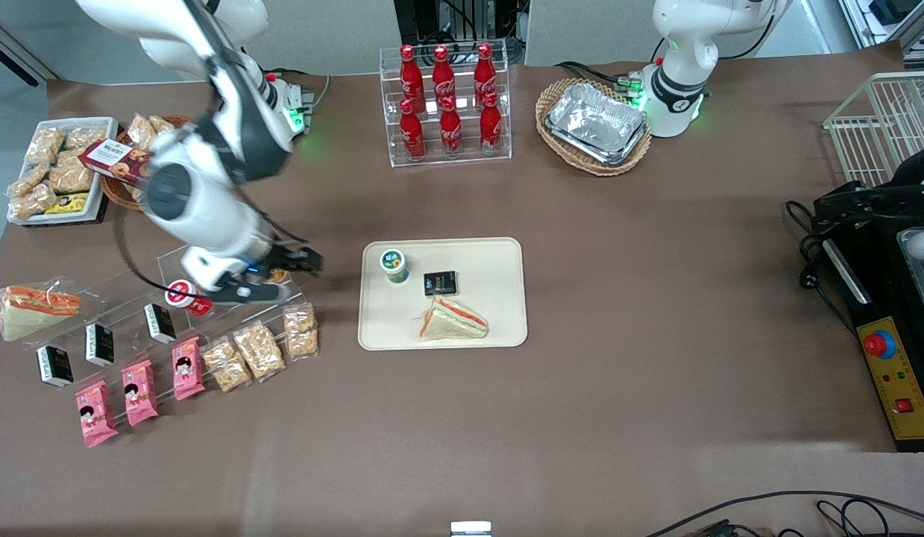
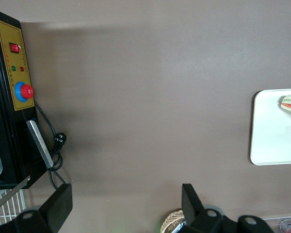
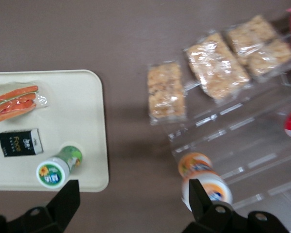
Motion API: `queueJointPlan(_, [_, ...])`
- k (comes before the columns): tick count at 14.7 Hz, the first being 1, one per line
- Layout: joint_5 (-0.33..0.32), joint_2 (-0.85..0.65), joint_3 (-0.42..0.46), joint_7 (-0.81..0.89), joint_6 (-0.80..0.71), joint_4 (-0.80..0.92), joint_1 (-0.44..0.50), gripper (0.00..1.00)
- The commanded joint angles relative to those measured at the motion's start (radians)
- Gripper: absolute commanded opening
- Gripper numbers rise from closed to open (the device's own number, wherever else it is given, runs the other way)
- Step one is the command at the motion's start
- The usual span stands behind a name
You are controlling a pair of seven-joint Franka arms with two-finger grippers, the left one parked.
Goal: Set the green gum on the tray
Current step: 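Open the right gripper and withdraw it back toward the rack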
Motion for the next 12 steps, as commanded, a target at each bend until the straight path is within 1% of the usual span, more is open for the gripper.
queueJointPlan(1, [0.009, -0.073, 0.011, -0.075, -0.22, 0.089, -0.109, 1.0])
queueJointPlan(3, [0.009, -0.071, 0.011, -0.144, -0.325, 0.168, -0.181, 1.0])
queueJointPlan(6, [0.008, -0.067, 0.011, -0.237, -0.401, 0.255, -0.282, 1.0])
queueJointPlan(7, [-0.007, -0.063, 0.011, -0.252, -0.431, 0.284, -0.304, 1.0])
queueJointPlan(9, [-0.049, -0.059, 0.011, -0.257, -0.474, 0.341, -0.318, 1.0])
queueJointPlan(12, [-0.05, -0.031, 0.012, -0.254, -0.524, 0.398, -0.327, 1.0])
